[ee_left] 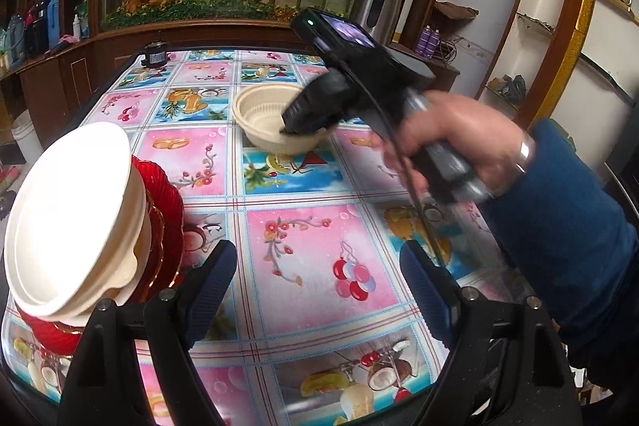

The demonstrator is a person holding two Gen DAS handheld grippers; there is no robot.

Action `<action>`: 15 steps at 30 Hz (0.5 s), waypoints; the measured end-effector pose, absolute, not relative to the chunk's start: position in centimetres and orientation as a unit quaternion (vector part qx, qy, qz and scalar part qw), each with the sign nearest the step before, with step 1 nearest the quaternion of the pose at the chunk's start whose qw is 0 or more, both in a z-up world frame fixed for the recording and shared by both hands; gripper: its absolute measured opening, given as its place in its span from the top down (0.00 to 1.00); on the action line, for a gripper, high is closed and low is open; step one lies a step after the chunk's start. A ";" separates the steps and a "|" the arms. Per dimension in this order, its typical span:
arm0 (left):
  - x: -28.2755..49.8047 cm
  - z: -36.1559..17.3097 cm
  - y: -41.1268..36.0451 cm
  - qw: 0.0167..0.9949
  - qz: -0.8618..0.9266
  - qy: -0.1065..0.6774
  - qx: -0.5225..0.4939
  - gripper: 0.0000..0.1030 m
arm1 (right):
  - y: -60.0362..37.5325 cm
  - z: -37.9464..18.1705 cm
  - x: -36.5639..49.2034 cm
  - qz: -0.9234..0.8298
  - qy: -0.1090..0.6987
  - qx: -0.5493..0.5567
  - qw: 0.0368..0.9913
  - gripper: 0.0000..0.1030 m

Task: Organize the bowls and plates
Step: 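Lift the beige pulp bowl with the right gripper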

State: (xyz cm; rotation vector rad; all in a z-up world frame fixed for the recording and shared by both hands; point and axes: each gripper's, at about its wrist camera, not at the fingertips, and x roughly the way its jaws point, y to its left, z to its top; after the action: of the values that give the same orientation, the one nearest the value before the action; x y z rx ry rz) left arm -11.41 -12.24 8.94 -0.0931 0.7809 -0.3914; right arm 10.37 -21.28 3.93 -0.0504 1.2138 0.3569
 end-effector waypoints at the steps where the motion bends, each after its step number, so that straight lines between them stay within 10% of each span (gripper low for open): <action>1: -11.6 9.0 -12.4 0.905 -0.190 0.377 -0.044 0.19 | -21.4 3.9 9.1 0.172 0.567 -0.028 0.805 0.80; 15: -12.6 9.7 -14.2 0.906 -0.183 0.380 -0.033 0.19 | -27.6 8.2 -2.9 0.237 0.459 0.058 0.854 0.79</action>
State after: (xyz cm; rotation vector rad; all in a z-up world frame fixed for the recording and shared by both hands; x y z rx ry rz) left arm -12.57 -14.23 9.70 -0.0690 0.7840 -0.3787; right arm -2.88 -27.62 8.24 0.1228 0.9659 0.4975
